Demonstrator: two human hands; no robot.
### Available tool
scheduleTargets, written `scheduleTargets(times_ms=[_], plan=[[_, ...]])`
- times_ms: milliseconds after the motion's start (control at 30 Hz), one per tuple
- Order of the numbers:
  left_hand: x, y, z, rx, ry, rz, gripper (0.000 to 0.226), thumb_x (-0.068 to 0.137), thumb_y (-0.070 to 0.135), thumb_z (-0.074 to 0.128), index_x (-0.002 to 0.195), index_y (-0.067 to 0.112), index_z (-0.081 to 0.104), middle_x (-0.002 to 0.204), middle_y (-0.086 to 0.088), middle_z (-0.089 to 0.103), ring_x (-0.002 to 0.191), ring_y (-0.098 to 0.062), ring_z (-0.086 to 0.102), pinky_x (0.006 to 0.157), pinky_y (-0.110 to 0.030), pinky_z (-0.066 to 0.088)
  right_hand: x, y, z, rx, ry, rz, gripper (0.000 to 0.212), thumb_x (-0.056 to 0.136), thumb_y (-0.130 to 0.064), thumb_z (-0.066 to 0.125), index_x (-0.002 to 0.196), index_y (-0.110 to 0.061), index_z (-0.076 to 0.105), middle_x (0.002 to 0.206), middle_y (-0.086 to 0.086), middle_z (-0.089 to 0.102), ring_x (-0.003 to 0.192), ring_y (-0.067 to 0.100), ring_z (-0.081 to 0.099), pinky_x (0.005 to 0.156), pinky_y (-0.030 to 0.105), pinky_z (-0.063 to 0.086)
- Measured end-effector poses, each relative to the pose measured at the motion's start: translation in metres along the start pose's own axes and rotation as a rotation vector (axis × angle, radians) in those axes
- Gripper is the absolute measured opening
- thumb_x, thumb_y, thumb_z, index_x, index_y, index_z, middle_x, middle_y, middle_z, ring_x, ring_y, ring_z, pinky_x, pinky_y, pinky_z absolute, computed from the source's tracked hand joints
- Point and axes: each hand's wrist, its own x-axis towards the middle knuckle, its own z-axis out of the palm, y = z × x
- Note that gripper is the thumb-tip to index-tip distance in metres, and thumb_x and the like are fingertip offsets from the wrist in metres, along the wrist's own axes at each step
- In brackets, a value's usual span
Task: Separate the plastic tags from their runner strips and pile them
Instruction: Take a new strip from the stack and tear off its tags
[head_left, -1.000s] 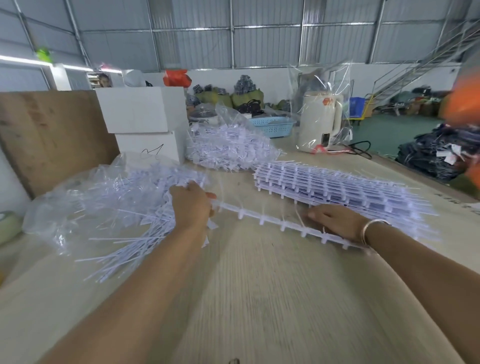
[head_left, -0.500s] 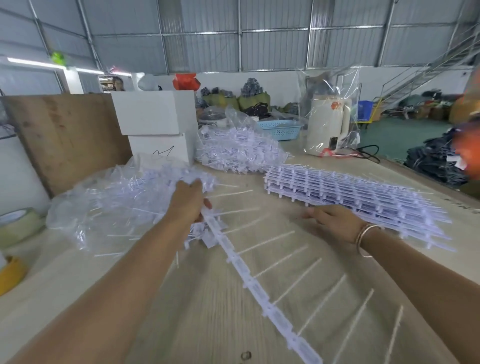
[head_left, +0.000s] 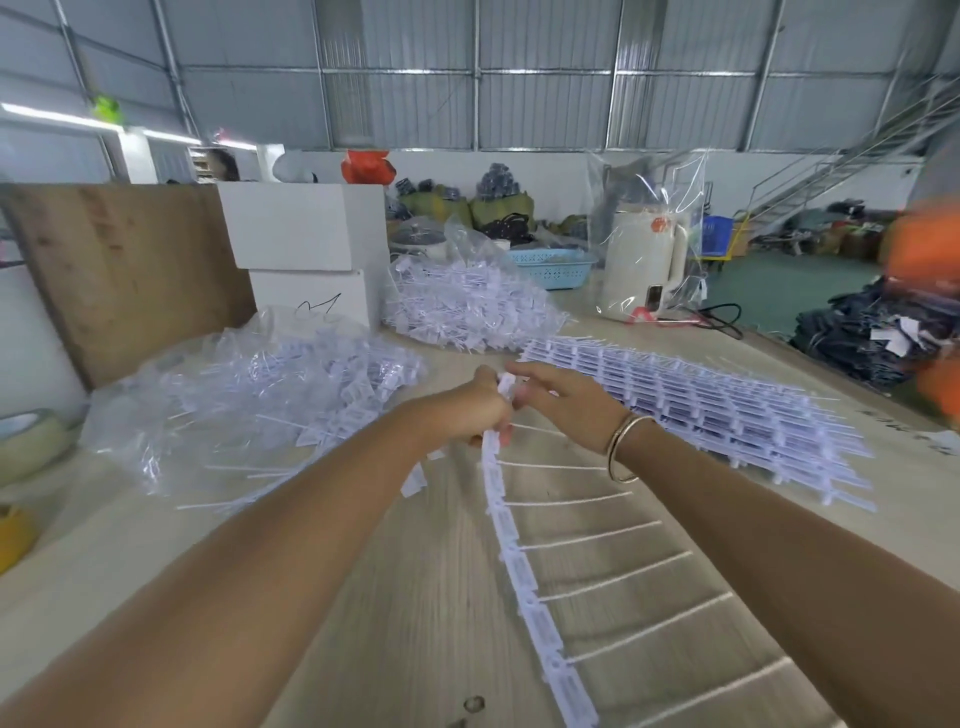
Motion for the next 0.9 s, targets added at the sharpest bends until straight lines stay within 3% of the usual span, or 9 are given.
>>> scheduleTargets(times_ms=[67,133,200,300,400,533,667,800,900], plan=[[0.005,0.000,-0.002,0.002,0.032,0.020,0.056,0.084,-0.002,0.052,0.131,0.008,0.025,0.083,-0.007,0.056,0.065,-0.012,0.051,0.037,-0.015,0.037,0.003,-0.004,0.003,0.008,0.039,-0.009,0.013,0.093,-0.026,0.055,0.095,-0.023,0.068,0.070,-0.013,0.059,0.068,-0.001,0.053,0.067,0.016,0.036],[0.009,-0.006,-0.003,-0.057,0.090,0.034,0.054,0.084,0.003,0.059,0.128,0.013,0.030,0.094,-0.009,0.057,0.071,-0.013,0.054,0.041,-0.013,0.041,0.005,-0.004,0.006,0.046,0.097,0.006,0.033,0.091,-0.026,0.058,0.059,-0.033,0.058,0.044,-0.016,0.044,0.046,-0.002,0.042,0.054,0.014,0.031],[0.013,-0.015,0.002,-0.101,0.172,0.053,0.044,0.084,0.014,0.066,0.119,0.016,0.040,0.104,-0.009,0.059,0.088,-0.019,0.060,0.060,-0.021,0.048,0.006,-0.003,0.005,0.147,0.156,0.116,0.046,0.090,-0.028,0.059,0.045,-0.028,0.050,0.034,-0.013,0.038,0.036,0.000,0.038,0.045,0.014,0.029],[0.014,-0.024,0.013,-0.028,0.273,0.126,0.017,0.087,0.031,0.065,0.085,0.017,0.055,0.093,-0.008,0.068,0.091,-0.025,0.065,0.078,-0.032,0.049,0.007,0.001,-0.002,0.418,0.249,0.379,0.038,0.090,-0.031,0.059,0.055,-0.019,0.051,0.036,-0.007,0.034,0.032,0.009,0.031,0.038,0.017,0.025],[0.011,-0.022,0.014,-0.045,0.254,0.233,0.017,0.093,0.026,0.057,0.080,0.016,0.057,0.074,-0.005,0.062,0.071,-0.024,0.062,0.074,-0.032,0.052,0.009,0.003,-0.012,0.726,0.270,0.531,0.031,0.089,-0.030,0.060,0.062,-0.016,0.052,0.035,-0.004,0.037,0.028,0.009,0.031,0.039,0.011,0.026],[-0.003,-0.009,-0.002,0.298,0.068,0.337,0.019,0.099,0.031,0.043,0.086,0.019,0.050,0.070,0.004,0.050,0.057,-0.007,0.047,0.044,-0.007,0.036,0.004,0.010,-0.027,0.528,0.130,0.550,0.029,0.086,-0.039,0.060,0.068,-0.017,0.062,0.040,-0.005,0.050,0.034,0.008,0.040,0.046,0.018,0.027],[-0.012,0.005,-0.010,0.656,-0.090,0.297,0.025,0.102,0.034,0.034,0.085,0.018,0.043,0.080,0.001,0.048,0.069,-0.012,0.044,0.052,-0.014,0.030,-0.009,0.016,-0.030,0.430,0.026,0.525,0.030,0.089,-0.037,0.055,0.071,-0.014,0.066,0.052,0.000,0.056,0.040,0.011,0.043,0.044,0.022,0.027],[-0.023,-0.001,-0.004,0.799,-0.007,0.351,0.032,0.097,0.033,0.042,0.068,0.023,0.032,0.073,0.005,0.041,0.067,-0.013,0.041,0.053,-0.026,0.026,-0.026,0.018,-0.014,0.215,0.050,0.337,0.019,0.092,-0.029,0.054,0.086,-0.012,0.060,0.063,0.003,0.062,0.033,0.008,0.041,0.037,0.017,0.032],[-0.030,-0.021,0.005,0.883,0.125,0.378,0.017,0.091,0.030,0.051,0.087,0.018,0.040,0.088,-0.001,0.051,0.078,-0.022,0.049,0.062,-0.030,0.033,-0.039,0.017,-0.001,0.284,-0.044,0.262,0.032,0.093,-0.021,0.054,0.063,-0.010,0.056,0.042,-0.005,0.054,0.031,0.005,0.038,0.037,0.017,0.031]])
